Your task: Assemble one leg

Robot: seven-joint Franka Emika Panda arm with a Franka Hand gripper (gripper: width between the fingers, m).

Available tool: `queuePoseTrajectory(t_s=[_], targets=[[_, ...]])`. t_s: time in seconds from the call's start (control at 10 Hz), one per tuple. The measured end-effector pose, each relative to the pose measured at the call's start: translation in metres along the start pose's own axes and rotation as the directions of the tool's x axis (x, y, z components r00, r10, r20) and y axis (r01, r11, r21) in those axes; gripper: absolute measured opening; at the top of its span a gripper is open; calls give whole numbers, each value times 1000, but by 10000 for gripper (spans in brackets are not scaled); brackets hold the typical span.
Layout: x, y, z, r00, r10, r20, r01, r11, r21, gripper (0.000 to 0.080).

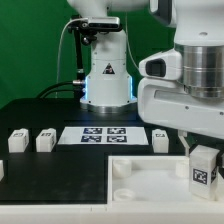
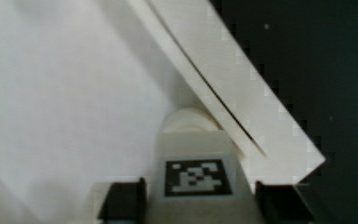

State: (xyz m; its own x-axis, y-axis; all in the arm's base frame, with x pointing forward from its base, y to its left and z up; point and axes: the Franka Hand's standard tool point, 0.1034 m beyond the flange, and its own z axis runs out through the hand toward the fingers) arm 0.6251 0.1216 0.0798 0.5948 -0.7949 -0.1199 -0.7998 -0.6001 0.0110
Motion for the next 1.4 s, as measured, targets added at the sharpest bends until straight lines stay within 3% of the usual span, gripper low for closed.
queuePoseTrajectory(t_s=[0.3,0.6,0.7,0.8,0.9,1.0,1.1,1.4], targets=[[-1,-3,1,896,443,10,-443,895,55,292],[-3,-5,1,756,653,39,-654,754,57,293],[-3,-5,2,793,608,36,-609,791,58,294],[-4,-5,2,804,593,38,-594,802,58,374],[-4,-5,2,821,569,36,-570,820,54,510],[-6,-2,2,906,422,31,-422,906,27,510],[-7,-3,1,963,267,21,-268,963,18,624],[-6,-3,1,1000,-18,11,18,999,27,648]])
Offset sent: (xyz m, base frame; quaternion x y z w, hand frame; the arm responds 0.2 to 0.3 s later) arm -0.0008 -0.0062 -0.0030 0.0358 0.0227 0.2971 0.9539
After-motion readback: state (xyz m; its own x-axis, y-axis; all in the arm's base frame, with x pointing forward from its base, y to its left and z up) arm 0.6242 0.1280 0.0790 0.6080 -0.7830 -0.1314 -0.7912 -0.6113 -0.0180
